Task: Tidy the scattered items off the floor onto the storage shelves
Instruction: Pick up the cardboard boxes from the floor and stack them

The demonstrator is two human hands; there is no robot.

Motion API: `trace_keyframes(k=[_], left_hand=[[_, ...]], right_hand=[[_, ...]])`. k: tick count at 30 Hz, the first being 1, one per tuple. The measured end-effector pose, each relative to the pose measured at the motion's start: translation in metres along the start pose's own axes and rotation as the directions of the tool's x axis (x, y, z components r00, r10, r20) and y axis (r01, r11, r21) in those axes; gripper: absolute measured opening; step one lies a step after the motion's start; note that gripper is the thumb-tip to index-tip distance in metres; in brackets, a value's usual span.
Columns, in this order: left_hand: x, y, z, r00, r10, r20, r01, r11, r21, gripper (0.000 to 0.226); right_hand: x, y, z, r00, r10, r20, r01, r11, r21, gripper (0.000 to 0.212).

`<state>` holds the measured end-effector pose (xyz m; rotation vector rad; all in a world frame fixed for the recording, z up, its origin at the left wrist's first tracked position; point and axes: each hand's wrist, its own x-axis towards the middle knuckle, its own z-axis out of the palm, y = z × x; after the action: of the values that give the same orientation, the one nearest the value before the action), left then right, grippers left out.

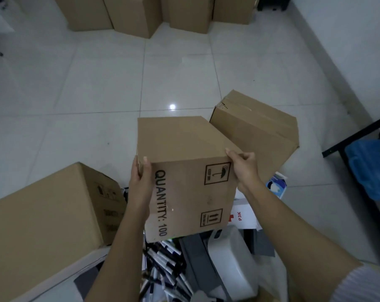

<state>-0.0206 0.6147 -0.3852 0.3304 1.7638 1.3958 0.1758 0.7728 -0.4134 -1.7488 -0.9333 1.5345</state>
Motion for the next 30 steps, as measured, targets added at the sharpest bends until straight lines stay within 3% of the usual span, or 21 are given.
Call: trace_keyframes(k=[6,16,18,23,27,30], left_hand=[[-0.063,0.074,-0.007,0.995,0.083,-0.051,-0.085,0.996,-0.041,0.06],[-0.177,0.233,0.03,0.972,0.233,0.008,-0.224,0.944,-0.241,0.06],[-0.2,0.262,0.041,0.973,0.226,0.055,-0.204,0.943,-0.265,0.063],[-0.265,0.309,0.077,0.957,0.237,0.167,-0.161,0.914,-0.372,0.039],[-0.319,0.331,0.108,0.939,0.214,0.269,-0.083,0.9,-0.427,0.02],[-0.363,0.34,0.126,0.904,0.217,0.367,-0.023,0.885,-0.466,0.019]], right_hand=[[-0.09,-0.069,-0.024,0.989,-0.116,-0.092,0.121,0.991,0.05,0.033],[-0.243,-0.263,-0.102,0.875,-0.411,-0.256,0.447,0.889,0.099,0.034],[-0.272,-0.296,-0.125,0.835,-0.456,-0.309,0.498,0.864,0.071,0.034],[-0.343,-0.356,-0.192,0.725,-0.544,-0.423,0.584,0.811,-0.044,0.039],[-0.395,-0.382,-0.248,0.617,-0.604,-0.505,0.623,0.767,-0.156,0.041],[-0.433,-0.391,-0.29,0.543,-0.623,-0.563,0.636,0.743,-0.208,0.041]])
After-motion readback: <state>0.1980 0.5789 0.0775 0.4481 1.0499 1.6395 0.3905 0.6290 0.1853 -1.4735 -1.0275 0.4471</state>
